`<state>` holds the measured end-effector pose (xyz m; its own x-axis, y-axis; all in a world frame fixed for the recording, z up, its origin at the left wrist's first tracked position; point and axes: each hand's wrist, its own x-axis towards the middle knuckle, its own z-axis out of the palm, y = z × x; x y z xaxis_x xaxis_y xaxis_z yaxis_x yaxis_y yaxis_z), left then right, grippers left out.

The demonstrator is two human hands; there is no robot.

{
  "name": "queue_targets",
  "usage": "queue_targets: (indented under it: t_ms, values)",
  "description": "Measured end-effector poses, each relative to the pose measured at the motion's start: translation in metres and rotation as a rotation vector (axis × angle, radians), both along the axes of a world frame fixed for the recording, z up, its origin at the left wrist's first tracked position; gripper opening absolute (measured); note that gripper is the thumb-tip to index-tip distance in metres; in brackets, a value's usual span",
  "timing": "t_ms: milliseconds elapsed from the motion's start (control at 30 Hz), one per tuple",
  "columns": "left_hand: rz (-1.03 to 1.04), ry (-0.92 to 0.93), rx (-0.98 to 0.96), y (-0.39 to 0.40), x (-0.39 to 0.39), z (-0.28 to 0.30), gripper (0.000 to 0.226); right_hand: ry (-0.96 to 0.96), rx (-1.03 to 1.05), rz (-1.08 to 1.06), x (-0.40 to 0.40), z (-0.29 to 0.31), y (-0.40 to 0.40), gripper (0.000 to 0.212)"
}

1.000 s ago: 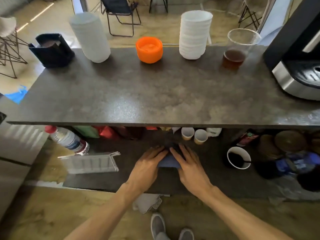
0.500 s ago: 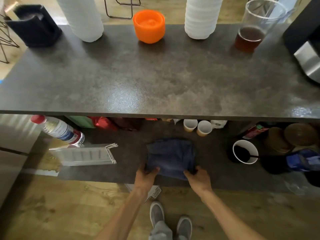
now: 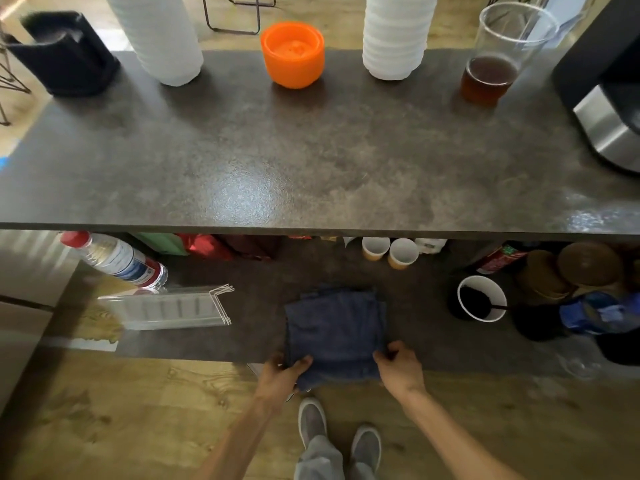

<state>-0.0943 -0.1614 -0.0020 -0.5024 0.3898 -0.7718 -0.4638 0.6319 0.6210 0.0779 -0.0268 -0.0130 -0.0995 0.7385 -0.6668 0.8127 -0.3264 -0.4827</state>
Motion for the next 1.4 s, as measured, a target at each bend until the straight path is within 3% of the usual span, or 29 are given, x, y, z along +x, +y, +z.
queue_targets:
  t_ms: [67,133,200,300,400,500,600,700,833,900,967,1100,1167,1267,1400]
  values:
    - [-0.139,0.08,-0.015,-0.001,-0.001,0.006,0.028,0.01,0.048,0.037,0.001,0.008,-0.004,0.032]
    - [-0.348,0.34,-0.179,-0.001,-0.009,-0.001,0.027,-0.092,0.139,0.117,-0.002,0.01,0.001,0.031]
    - [-0.358,0.521,-0.289,0.007,-0.024,-0.005,0.03,-0.081,0.247,0.105,-0.011,0.01,0.012,0.029]
    - [-0.476,0.726,-0.208,0.034,-0.05,-0.011,0.03,0.044,0.252,0.063,-0.034,0.009,0.031,0.034]
    - [-0.702,0.783,-0.053,0.063,-0.063,-0.019,0.048,0.093,0.173,0.014,-0.054,0.008,0.044,0.049]
    - [-0.896,0.856,-0.04,0.084,-0.064,-0.025,0.058,0.131,0.187,0.004,-0.061,0.006,0.046,0.03]
    - [-0.894,0.93,0.021,0.081,-0.061,-0.03,0.053,0.26,0.23,-0.007,-0.051,0.008,0.04,0.017]
    - [-0.758,0.951,0.07,0.072,-0.06,-0.03,0.047,0.255,0.324,0.035,-0.04,0.007,0.041,0.007]
    - [-0.706,0.91,-0.008,0.068,-0.068,-0.03,0.042,0.214,0.402,0.285,-0.04,0.005,0.054,0.038]
    - [-0.753,0.876,-0.061,0.071,-0.072,-0.024,0.03,0.121,0.462,0.522,-0.045,0.006,0.064,0.029]
    - [-0.851,0.864,-0.132,0.076,-0.076,-0.016,0.018,0.055,0.489,0.623,-0.047,0.009,0.073,0.012]
    - [-0.888,0.847,-0.008,0.089,-0.084,0.006,0.006,0.097,0.489,0.549,-0.039,0.018,0.083,0.017]
    - [-0.897,0.833,0.056,0.099,-0.082,0.011,0.011,0.12,0.528,0.507,-0.037,0.022,0.089,0.014]
    - [-0.927,0.827,-0.01,0.109,-0.078,0.004,0.01,0.172,0.456,0.545,-0.043,0.021,0.093,0.01]
    - [-0.959,0.756,-0.078,0.111,-0.081,-0.005,0.008,0.097,0.448,0.726,-0.058,0.008,0.092,0.028]
